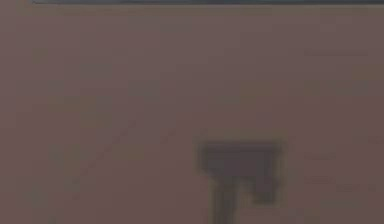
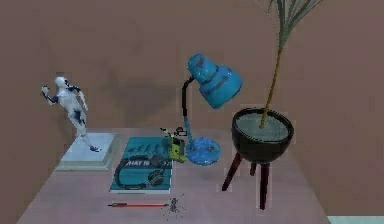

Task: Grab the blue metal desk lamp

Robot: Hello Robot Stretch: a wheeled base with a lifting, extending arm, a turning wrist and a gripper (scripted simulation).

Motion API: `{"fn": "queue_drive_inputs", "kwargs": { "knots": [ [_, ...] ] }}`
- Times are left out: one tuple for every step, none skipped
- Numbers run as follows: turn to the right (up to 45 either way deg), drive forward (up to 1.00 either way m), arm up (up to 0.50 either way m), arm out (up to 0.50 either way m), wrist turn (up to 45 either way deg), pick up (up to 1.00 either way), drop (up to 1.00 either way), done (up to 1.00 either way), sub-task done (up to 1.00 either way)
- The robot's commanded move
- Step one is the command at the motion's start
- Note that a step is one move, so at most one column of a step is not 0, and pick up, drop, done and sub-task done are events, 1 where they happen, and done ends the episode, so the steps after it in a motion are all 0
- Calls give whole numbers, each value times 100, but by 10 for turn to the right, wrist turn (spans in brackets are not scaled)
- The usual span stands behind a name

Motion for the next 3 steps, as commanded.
{"fn": "queue_drive_inputs", "kwargs": {
  "knots": [
    [0, 0, 50, 0, 0, 0, 0, 0, 0],
    [0, 0, 38, 0, 0, 0, 0, 0, 0],
    [0, 0, 0, 24, 0, 0, 0, 0, 0]
  ]
}}
